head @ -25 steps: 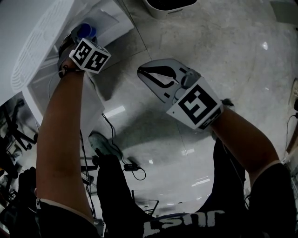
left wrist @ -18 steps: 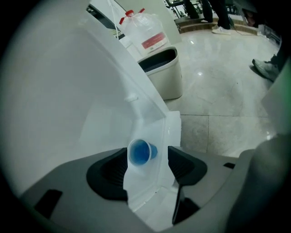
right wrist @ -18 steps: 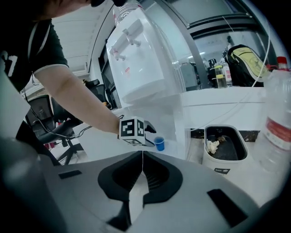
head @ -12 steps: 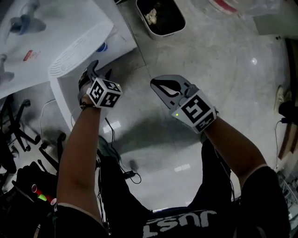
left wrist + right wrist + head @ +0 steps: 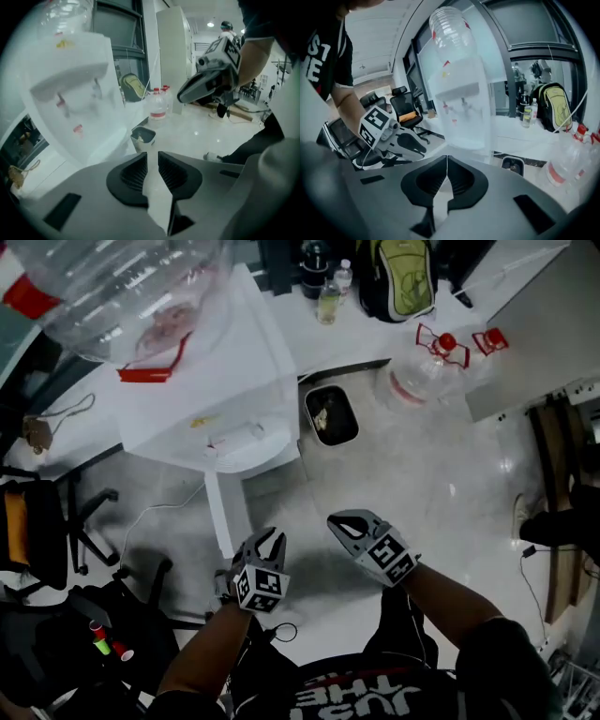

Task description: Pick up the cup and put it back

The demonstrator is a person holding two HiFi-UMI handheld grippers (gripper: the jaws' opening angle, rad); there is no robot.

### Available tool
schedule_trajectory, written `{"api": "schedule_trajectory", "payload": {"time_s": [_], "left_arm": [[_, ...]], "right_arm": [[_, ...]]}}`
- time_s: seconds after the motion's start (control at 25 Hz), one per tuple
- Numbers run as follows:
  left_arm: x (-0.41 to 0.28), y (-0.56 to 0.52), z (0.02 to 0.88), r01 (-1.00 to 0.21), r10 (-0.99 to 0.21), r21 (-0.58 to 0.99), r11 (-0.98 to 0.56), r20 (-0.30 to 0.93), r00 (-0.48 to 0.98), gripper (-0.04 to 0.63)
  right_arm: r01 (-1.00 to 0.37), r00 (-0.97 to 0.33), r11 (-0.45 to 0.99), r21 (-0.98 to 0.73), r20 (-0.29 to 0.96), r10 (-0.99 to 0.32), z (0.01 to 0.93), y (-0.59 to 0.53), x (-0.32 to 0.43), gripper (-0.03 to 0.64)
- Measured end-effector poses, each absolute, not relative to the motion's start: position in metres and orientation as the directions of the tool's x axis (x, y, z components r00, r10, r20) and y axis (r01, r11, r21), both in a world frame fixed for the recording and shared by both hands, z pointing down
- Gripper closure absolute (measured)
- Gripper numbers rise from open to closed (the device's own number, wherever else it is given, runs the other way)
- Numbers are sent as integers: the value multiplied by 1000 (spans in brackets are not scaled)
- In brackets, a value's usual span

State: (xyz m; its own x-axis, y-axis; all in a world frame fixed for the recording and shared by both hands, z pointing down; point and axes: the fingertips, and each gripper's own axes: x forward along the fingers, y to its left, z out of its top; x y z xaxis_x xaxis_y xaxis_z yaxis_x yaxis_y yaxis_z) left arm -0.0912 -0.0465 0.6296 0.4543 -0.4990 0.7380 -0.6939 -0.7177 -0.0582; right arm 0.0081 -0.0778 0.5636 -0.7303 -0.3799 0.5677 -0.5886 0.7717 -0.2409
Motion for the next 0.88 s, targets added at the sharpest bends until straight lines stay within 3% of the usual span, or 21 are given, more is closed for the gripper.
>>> {"api": "schedule_trajectory", "payload": {"time_s": [0.28, 0.52, 0.88], "left_arm": [[-121, -44, 404, -780, -652, 36, -624, 526, 546, 586], [-165, -34, 233, -809, -757, 136, -572, 293, 584, 588], [-208, -39, 54, -839, -845, 126, -530, 7, 535, 588]], "right_arm": [[-566, -767, 795, -218, 492, -411, 375, -77, -15, 583], [-529, -807, 835, -154, 397, -438, 228, -68, -40, 583], [-507, -847, 860, -59, 220, -484, 68, -85, -52, 584]]}}
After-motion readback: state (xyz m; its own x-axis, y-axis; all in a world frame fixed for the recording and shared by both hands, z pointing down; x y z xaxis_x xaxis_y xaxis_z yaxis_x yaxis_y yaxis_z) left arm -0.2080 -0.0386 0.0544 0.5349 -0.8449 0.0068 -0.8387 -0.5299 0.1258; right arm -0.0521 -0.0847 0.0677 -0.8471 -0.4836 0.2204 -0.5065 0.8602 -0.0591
